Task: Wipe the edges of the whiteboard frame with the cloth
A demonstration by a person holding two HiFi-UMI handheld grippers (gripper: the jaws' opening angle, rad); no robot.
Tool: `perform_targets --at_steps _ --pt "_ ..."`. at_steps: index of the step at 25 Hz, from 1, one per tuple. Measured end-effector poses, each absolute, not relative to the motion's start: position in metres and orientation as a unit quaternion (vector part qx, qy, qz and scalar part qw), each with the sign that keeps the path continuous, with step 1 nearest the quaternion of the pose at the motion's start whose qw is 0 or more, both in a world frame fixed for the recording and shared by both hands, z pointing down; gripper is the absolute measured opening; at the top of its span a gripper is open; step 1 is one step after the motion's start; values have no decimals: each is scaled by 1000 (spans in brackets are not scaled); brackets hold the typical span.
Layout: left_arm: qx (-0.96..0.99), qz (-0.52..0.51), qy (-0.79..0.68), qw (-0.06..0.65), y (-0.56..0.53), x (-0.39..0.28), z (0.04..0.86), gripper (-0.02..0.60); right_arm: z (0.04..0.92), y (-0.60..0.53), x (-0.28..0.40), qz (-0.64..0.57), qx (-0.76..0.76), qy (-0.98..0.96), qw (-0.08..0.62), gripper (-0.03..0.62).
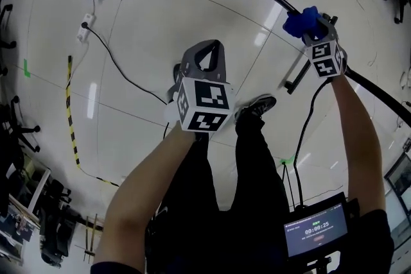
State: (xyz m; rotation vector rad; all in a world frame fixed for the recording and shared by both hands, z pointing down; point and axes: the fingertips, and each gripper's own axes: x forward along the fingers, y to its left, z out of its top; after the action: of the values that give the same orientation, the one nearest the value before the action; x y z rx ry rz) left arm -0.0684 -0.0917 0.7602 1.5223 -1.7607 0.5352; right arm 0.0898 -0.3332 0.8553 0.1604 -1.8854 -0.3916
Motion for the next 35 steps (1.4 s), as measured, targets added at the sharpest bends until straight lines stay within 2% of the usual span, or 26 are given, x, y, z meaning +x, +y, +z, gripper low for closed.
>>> perform_targets --at_steps 9,18,35 --pt "600 210 -680 365 -68 -111 758 3 859 -322 38 -173 56 -788 588 189" --pt "536 195 -733 371 -42 -185 751 3 861 -304 -36 -193 17 -791 580 190" --pt "446 144 -797 380 -13 -228 736 3 864 -280 -120 -244 -29 -785 569 193"
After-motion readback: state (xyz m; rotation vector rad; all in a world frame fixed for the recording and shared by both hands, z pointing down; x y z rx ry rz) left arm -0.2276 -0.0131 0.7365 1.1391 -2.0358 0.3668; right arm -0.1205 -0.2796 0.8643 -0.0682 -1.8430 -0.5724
